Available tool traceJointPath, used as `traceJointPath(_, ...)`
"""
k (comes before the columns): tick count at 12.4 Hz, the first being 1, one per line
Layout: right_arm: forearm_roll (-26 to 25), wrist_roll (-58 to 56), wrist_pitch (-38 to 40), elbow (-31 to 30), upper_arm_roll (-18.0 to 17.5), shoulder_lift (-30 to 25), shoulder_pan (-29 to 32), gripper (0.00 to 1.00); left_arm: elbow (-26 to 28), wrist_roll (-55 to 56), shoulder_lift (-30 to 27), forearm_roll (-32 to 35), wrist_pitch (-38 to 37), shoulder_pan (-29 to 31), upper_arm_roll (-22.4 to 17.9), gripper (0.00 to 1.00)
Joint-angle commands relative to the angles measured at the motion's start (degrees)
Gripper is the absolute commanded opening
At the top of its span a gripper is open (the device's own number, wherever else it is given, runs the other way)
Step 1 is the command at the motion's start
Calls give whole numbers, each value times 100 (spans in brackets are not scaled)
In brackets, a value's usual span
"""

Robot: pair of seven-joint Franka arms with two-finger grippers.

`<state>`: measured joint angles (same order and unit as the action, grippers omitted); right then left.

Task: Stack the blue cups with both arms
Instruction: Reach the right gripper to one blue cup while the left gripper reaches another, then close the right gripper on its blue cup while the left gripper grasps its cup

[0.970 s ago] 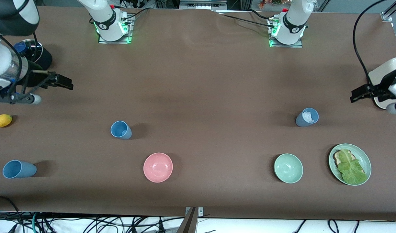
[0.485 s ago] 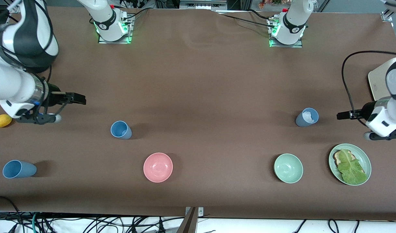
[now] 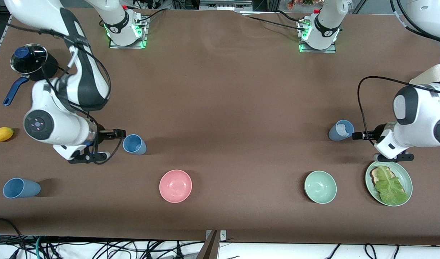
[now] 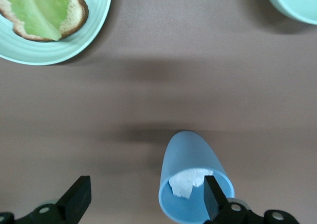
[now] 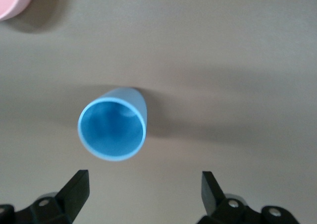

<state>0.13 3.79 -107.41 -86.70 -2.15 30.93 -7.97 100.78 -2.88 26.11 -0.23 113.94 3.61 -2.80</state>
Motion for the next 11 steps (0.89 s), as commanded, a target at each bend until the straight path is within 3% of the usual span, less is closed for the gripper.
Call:
traceJointPath(1,-92,-19,-87,241,13,290,6,100,767,-143,-449,-100,498,-1,-10,100)
traceJointPath(4,-92,-18,-114,180,13,352,50,99,960,-143,-458,-100,489,8,-10,100)
traceJointPath(8,-57,-1,-210,145,13,475,50,91,979,-143,-353,-117,489,17,-10,97)
traceJointPath(9,-48,-1,-254,119,13,501,50,88,944,-143,-274,-117,489,-1,-10,89)
traceJointPath(11,-22,8,-272,84,13,545,15,85,856,-91,-230,-117,498,-36,-1,49)
